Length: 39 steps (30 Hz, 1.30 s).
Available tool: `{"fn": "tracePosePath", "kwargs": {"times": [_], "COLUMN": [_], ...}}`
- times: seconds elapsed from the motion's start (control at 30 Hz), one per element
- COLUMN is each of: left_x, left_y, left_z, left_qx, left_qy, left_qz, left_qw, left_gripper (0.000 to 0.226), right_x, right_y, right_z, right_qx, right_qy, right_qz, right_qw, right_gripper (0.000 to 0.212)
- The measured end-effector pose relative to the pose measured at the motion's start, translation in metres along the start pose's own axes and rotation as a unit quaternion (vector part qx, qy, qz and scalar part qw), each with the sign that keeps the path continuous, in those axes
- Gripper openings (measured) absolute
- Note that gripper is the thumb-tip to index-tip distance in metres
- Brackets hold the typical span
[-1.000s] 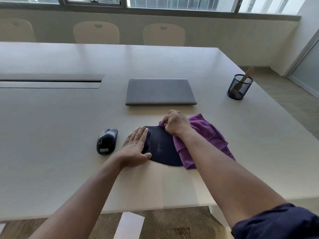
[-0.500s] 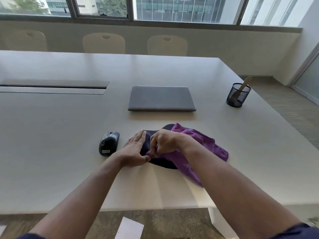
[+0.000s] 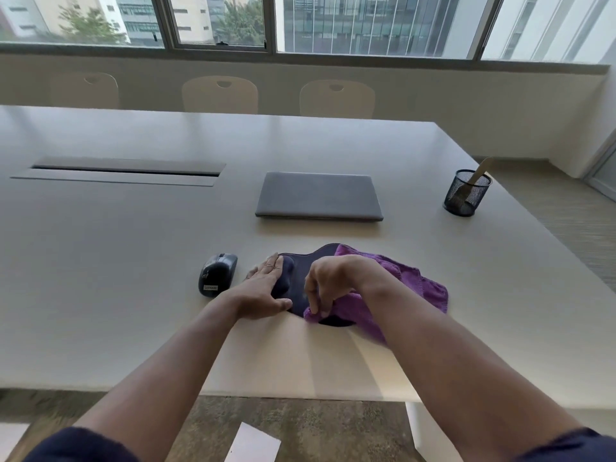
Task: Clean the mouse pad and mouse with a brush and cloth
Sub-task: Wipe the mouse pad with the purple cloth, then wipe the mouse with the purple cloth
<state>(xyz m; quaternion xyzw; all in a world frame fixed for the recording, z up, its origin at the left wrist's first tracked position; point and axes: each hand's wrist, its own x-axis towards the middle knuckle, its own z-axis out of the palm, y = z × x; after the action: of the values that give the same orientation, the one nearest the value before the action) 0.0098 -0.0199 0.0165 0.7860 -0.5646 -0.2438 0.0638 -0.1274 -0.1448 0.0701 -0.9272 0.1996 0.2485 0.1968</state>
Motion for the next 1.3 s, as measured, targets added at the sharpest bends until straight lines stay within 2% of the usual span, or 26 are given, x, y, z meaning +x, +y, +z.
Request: {"fn": "tracePosePath", "kwargs": {"times": [0.13, 0.23, 0.33, 0.4, 0.5, 0.67, 0.8, 1.0, 1.13, 1.3], "left_x": [-0.003, -0.005, -0.008, -0.012, -0.016, -0.024, -0.03, -0.039, -0.043, -0.042], "left_y": [0.003, 0.006, 0.006, 0.006, 0.002, -0.013, -0.036, -0.09, -0.125, -0.154], "left_z": [0.002, 0.002, 0.001, -0.002, -0.012, -0.036, -0.055, -0.072, -0.073, -0.066], "left_qx": [0.0, -0.002, -0.009, -0.007, 0.007, -0.099, -0.172, -0.251, -0.245, -0.206], "left_qy": [0.008, 0.018, 0.053, 0.094, 0.179, 0.303, 0.367, 0.311, 0.257, 0.151], "left_qz": [-0.01, -0.017, -0.018, -0.011, 0.002, -0.01, -0.002, 0.029, 0.019, 0.007], "left_qw": [1.0, 1.0, 0.998, 0.995, 0.984, 0.948, 0.914, 0.916, 0.935, 0.967], "left_gripper": [0.096, 0.093, 0.094, 0.091, 0.071, 0.04, 0.036, 0.063, 0.085, 0.114], "right_x": [-0.008, -0.015, -0.017, -0.018, -0.016, -0.001, 0.016, 0.046, 0.066, 0.087], "right_y": [0.01, 0.018, 0.017, 0.01, -0.004, -0.03, -0.051, -0.08, -0.097, -0.112], "right_z": [-0.002, -0.008, -0.017, -0.022, -0.031, -0.054, -0.063, -0.06, -0.058, -0.056], "right_qx": [0.053, 0.115, 0.2, 0.25, 0.318, 0.32, 0.312, 0.272, 0.277, 0.272], "right_qy": [0.045, 0.153, 0.241, 0.278, 0.3, 0.353, 0.379, 0.445, 0.437, 0.399], "right_qz": [-0.002, -0.003, -0.035, -0.053, -0.092, -0.102, -0.107, -0.095, -0.091, -0.064], "right_qw": [0.998, 0.982, 0.949, 0.926, 0.895, 0.873, 0.864, 0.848, 0.851, 0.873], "right_gripper": [0.021, 0.024, 0.022, 0.018, 0.014, 0.022, 0.023, 0.014, 0.014, 0.009]}}
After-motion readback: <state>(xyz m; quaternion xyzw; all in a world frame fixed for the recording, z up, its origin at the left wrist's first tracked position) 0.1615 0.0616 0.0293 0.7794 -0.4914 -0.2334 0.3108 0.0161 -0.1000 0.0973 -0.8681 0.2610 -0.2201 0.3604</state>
